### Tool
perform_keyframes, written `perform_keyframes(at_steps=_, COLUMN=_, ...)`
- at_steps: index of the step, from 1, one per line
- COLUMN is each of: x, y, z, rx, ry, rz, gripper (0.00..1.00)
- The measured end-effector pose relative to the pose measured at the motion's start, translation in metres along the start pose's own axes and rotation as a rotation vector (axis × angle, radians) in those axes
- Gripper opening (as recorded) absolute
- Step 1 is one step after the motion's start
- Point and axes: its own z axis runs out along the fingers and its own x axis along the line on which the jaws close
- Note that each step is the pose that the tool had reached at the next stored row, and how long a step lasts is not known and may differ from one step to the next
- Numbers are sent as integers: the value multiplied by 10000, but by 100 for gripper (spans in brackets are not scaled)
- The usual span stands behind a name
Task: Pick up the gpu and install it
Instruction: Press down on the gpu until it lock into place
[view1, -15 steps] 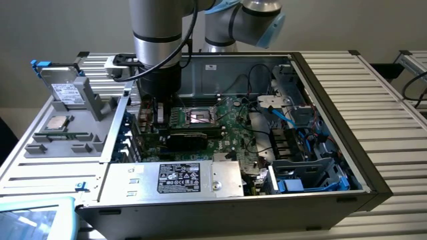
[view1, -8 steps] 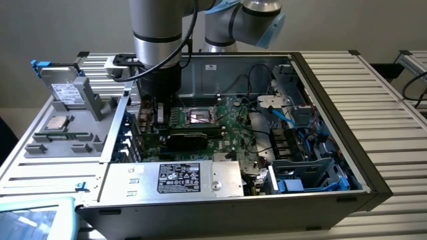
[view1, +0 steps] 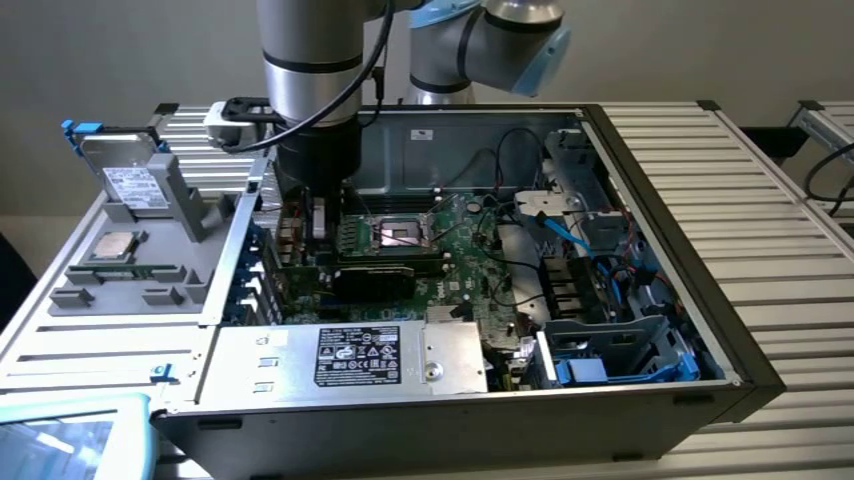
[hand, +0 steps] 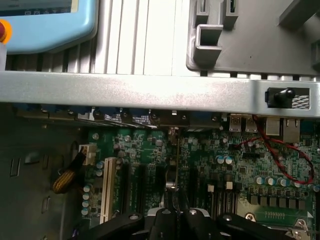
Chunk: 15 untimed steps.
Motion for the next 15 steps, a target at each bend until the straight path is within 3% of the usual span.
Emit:
perform_keyframes(at_steps=7, x=1, y=-8, z=-6, rx=-2, ry=1, rz=-2, gripper=12)
perform_keyframes(at_steps=15, x=21, y=-344, z=-40, rx=-23, ry=0, rz=-2, gripper=12)
